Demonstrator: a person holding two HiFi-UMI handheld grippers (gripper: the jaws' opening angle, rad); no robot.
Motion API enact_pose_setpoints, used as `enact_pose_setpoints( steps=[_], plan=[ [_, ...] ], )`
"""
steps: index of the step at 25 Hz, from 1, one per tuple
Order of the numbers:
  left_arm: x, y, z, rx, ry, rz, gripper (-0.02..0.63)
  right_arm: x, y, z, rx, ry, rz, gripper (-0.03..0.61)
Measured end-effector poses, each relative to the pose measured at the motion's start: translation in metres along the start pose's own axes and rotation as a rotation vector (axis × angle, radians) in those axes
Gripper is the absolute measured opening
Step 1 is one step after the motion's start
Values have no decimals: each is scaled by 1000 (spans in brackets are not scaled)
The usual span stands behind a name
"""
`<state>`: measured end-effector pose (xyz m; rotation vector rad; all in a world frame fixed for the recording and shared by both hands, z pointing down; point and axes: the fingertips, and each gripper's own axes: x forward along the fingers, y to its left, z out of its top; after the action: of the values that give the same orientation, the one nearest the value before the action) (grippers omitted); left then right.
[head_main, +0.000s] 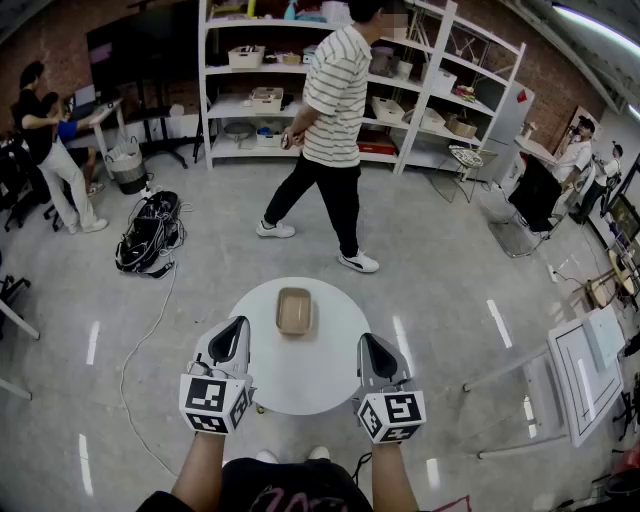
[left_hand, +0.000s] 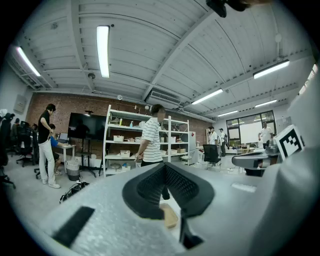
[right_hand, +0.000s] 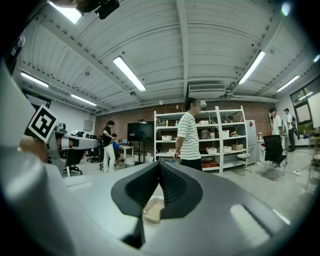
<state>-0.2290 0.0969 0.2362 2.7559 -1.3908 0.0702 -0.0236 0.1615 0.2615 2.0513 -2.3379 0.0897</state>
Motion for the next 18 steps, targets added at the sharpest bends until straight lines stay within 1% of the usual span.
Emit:
enact_pose_setpoints(
  steps=[6, 12, 18],
  plan=[
    [-12, 3, -6, 8, 3, -13, 3, -6, 11, -1, -6, -9, -6, 8],
    [-22, 4, -3, 7, -6, -35, 2, -12, 23, 1, -9, -9, -11, 8],
    [-23, 5, -9, 6, 9, -63, 3, -12, 31, 2, 2, -30, -26, 8]
  ],
)
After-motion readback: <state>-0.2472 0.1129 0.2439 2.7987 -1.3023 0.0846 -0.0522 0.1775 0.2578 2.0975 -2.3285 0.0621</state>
